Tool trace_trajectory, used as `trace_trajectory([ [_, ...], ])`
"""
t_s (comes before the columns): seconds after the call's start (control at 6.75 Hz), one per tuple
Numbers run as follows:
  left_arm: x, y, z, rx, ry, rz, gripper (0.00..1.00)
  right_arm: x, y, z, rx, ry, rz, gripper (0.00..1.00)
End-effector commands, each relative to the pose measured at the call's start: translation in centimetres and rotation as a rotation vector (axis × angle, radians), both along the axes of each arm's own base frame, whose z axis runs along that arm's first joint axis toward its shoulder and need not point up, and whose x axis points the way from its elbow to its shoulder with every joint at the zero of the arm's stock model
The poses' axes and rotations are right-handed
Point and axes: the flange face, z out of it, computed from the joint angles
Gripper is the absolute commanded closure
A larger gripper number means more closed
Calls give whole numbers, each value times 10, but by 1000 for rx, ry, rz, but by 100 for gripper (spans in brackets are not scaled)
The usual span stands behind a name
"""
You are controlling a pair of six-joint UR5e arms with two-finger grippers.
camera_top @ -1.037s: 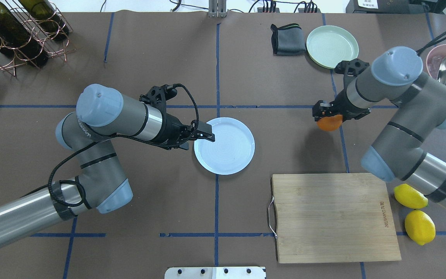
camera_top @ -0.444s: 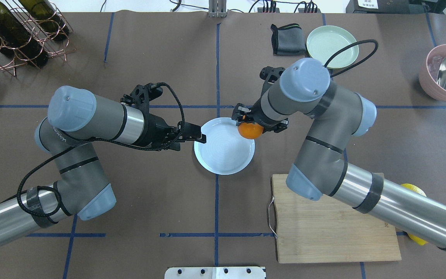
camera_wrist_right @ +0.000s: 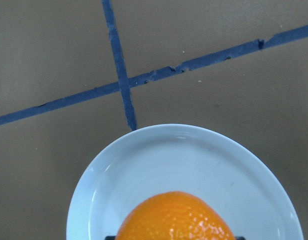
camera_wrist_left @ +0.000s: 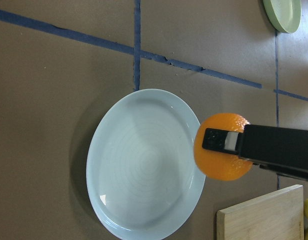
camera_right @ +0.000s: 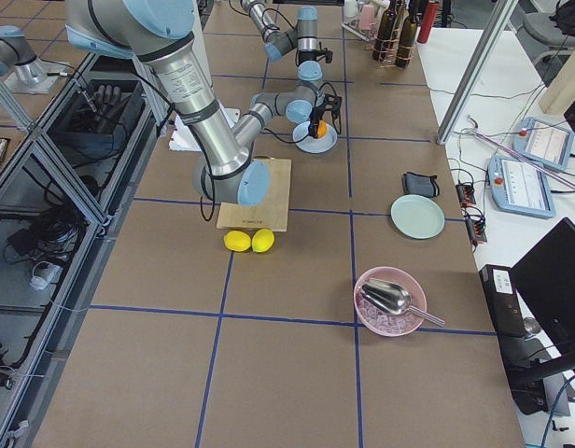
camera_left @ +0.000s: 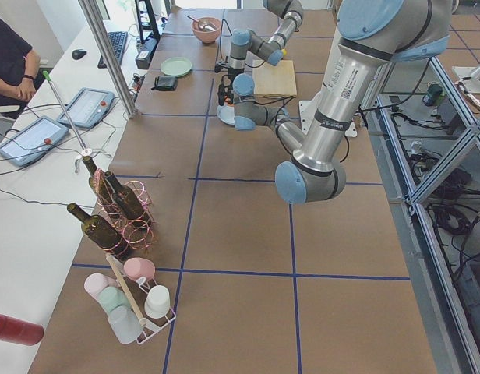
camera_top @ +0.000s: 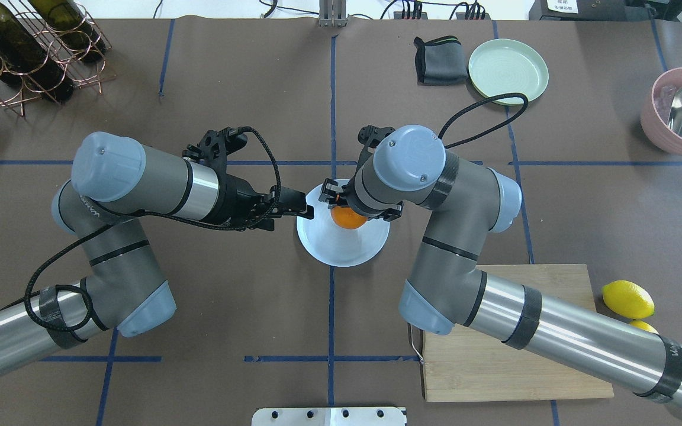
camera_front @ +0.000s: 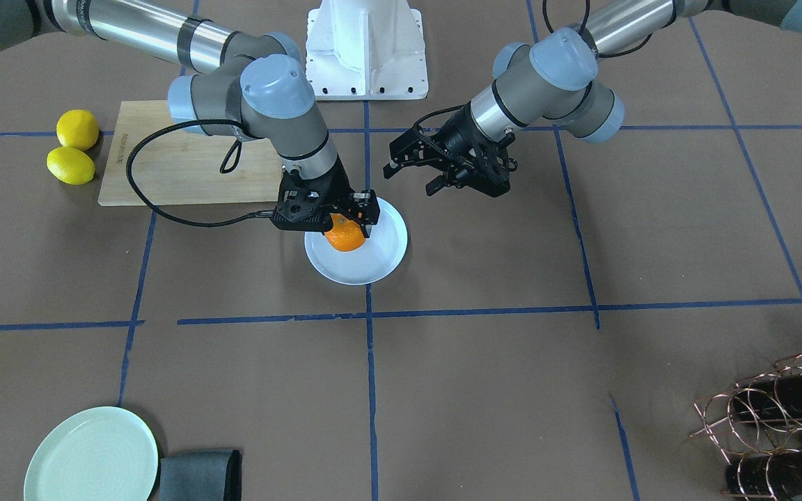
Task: Pick orange to plate
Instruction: 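Carry the orange with the right gripper onto the white plate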
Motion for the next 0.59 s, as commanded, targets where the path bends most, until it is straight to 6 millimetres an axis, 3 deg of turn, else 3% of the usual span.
trace_trajectory([
  [0.0,0,0,0,-1,1,0,1,-15,8,6,11,26,8,88],
  [0.3,-9,-5,-4,4,8,-14,1,-22,7,14,4,44,5,0],
  [0.44,-38,-16,-10,17,24,-44,1,-22,7,12,2,39,8,0],
])
